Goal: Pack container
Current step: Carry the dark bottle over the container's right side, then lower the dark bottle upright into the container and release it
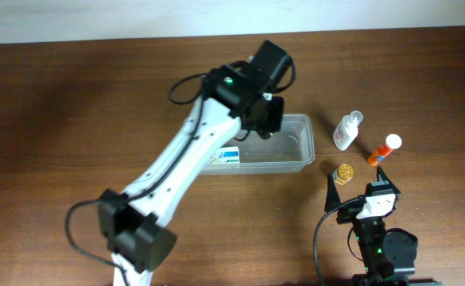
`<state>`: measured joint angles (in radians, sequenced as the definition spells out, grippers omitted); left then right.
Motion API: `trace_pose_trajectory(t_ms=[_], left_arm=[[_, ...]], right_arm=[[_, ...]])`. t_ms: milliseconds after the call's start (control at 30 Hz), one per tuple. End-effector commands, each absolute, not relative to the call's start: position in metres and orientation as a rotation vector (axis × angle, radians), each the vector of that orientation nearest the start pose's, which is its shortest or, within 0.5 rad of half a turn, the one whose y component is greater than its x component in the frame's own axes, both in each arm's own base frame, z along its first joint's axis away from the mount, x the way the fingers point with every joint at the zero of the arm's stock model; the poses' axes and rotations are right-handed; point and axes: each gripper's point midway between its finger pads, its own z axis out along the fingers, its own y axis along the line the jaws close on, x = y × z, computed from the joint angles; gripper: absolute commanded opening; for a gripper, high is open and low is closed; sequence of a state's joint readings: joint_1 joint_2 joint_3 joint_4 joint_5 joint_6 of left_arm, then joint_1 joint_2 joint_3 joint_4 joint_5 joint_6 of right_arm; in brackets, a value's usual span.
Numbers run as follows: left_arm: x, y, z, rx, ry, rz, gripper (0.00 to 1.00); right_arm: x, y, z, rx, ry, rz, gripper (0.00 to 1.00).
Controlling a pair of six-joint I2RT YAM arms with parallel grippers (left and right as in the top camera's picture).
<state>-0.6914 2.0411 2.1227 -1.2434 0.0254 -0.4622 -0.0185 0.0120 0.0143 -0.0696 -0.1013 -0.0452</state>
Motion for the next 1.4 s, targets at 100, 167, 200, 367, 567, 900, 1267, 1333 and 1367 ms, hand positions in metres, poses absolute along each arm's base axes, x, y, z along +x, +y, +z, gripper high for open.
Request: trace_pose_trajectory(t_ms=[100, 167, 200, 367, 567, 900, 1267, 1333, 1367], left_arm=[[0.376, -0.312, 0.163, 0.242, 2.846, -0.279, 0.17], [0.376, -0.312, 0.151, 0.244, 2.871, -0.258, 0.17], [0.376, -0.312, 0.146, 0.245, 2.880, -0.249, 0.17], [0.380, -0.314, 0.132, 0.230, 2.894, -0.228, 0.17], [0.390, -0.307, 0.131, 0.042, 2.866, -0.171, 0.17], [0.384, -0.323, 0.132, 0.027, 2.852, -0.205, 0.17], [0.387, -0.327, 0.127, 0.040, 2.822, -0.160, 0.17], [0.387, -0.327, 0.122, 0.041, 2.829, -0.150, 0.17], [0.387, -0.327, 0.119, 0.041, 2.834, -0.145, 0.17]], right_arm=[[0.246, 0.009, 0.158, -0.085, 1.636, 0.022, 0.98], [0.246, 0.009, 0.158, -0.085, 1.636, 0.022, 0.98], [0.246, 0.009, 0.158, -0.085, 1.636, 0.022, 0.98], [0.246, 0.009, 0.158, -0.085, 1.636, 0.022, 0.98], [0.246, 0.009, 0.158, -0.085, 1.636, 0.022, 0.98], [0.246, 0.009, 0.158, -0.085, 1.636, 0.022, 0.98], [0.246, 0.009, 0.158, -0.085, 1.636, 0.022, 0.98], [0.246, 0.009, 0.158, -0.085, 1.636, 0.022, 0.98], [0.246, 0.009, 0.158, -0.085, 1.636, 0.022, 0.98]])
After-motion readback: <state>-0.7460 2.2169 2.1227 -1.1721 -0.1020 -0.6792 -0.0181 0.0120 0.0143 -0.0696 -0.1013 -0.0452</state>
